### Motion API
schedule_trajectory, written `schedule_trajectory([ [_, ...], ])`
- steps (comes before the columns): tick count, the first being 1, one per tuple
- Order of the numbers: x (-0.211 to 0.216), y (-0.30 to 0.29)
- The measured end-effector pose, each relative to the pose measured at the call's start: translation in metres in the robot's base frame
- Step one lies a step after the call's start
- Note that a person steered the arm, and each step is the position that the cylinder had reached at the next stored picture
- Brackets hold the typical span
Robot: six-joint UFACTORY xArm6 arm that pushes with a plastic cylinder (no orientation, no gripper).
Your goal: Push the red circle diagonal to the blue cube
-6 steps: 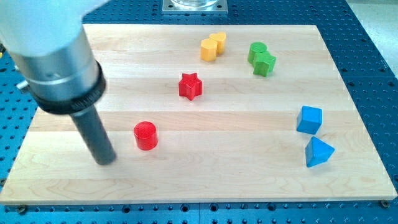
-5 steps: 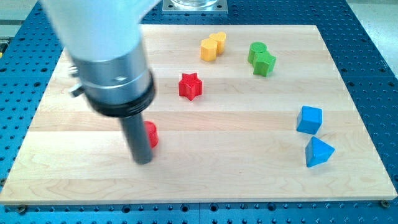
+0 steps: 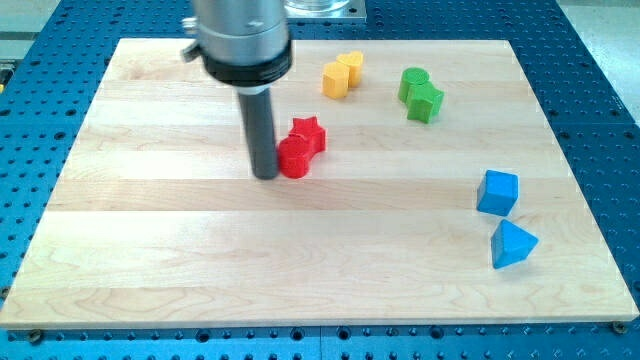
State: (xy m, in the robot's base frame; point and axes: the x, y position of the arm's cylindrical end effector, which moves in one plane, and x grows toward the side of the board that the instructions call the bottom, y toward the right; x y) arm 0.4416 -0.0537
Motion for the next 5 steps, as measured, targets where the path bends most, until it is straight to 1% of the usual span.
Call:
schedule_trajectory([
  [1, 0.023, -0.027],
  [2, 0.025, 0.075],
  [3, -0.009, 0.201],
  [4, -0.018, 0.282],
  [5, 0.019, 0.316],
])
